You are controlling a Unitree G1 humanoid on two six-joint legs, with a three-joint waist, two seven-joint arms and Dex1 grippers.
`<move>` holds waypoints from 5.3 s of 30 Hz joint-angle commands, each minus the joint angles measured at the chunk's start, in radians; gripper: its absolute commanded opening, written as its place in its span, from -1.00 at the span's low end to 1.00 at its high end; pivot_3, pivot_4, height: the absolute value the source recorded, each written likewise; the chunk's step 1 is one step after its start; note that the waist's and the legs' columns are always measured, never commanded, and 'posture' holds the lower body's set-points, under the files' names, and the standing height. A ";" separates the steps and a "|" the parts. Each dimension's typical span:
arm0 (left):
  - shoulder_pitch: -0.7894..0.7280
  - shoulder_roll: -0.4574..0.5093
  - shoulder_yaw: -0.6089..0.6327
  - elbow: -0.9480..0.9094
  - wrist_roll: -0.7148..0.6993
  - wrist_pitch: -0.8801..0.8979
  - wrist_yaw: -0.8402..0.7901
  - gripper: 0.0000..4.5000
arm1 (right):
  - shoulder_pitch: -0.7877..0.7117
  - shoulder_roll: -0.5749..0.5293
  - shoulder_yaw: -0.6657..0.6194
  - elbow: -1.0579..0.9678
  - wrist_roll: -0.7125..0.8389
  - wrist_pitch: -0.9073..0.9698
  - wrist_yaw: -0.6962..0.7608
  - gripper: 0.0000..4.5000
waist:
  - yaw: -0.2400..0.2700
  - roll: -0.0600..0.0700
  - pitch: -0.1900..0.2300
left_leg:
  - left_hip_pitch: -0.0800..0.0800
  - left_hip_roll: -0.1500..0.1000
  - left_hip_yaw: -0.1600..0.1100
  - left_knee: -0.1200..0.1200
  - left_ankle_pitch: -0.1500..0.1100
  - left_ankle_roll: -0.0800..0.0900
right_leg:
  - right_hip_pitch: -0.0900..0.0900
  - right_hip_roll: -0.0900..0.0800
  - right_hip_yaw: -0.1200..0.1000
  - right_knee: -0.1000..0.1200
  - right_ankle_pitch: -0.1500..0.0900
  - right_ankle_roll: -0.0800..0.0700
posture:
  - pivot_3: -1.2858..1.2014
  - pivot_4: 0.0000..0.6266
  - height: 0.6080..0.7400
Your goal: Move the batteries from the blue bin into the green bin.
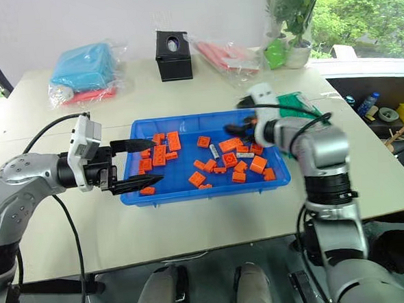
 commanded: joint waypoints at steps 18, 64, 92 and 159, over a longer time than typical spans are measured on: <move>-0.028 0.024 0.032 -0.027 -0.025 0.002 0.028 1.00 | 0.008 0.073 0.115 0.154 -0.035 -0.122 -0.055 0.54 | 0.005 0.000 0.000 | 0.000 0.000 0.000 0.001 0.000 0.000 | -0.001 0.001 0.000 0.001 0.000 0.000 | 0.03 -0.52 -0.58; -0.093 -0.017 -0.034 0.039 0.013 -0.016 -0.025 1.00 | 0.010 -0.505 -0.041 0.194 -0.030 -0.452 0.354 0.31 | 0.004 0.002 0.001 | 0.000 0.000 0.001 0.000 0.000 0.000 | 0.000 0.000 0.000 -0.001 0.000 0.000 | 0.03 -0.52 -0.58; -0.041 0.006 0.026 -0.046 -0.014 0.015 0.046 1.00 | -0.137 -0.400 0.373 0.599 -0.339 -0.935 0.862 0.09 | 0.005 0.000 0.000 | 0.001 0.000 0.000 0.002 0.000 -0.001 | 0.003 0.000 0.000 -0.001 0.000 0.000 | 0.03 -0.52 -0.58; -0.093 -0.035 -0.032 0.016 0.028 -0.031 0.017 1.00 | -0.016 -0.206 -0.023 -0.062 -0.138 0.351 0.178 0.98 | 0.007 0.004 0.003 | 0.001 0.000 -0.001 0.012 -0.008 0.001 | 0.008 0.000 -0.001 -0.002 0.000 0.001 | 0.03 -0.52 -0.58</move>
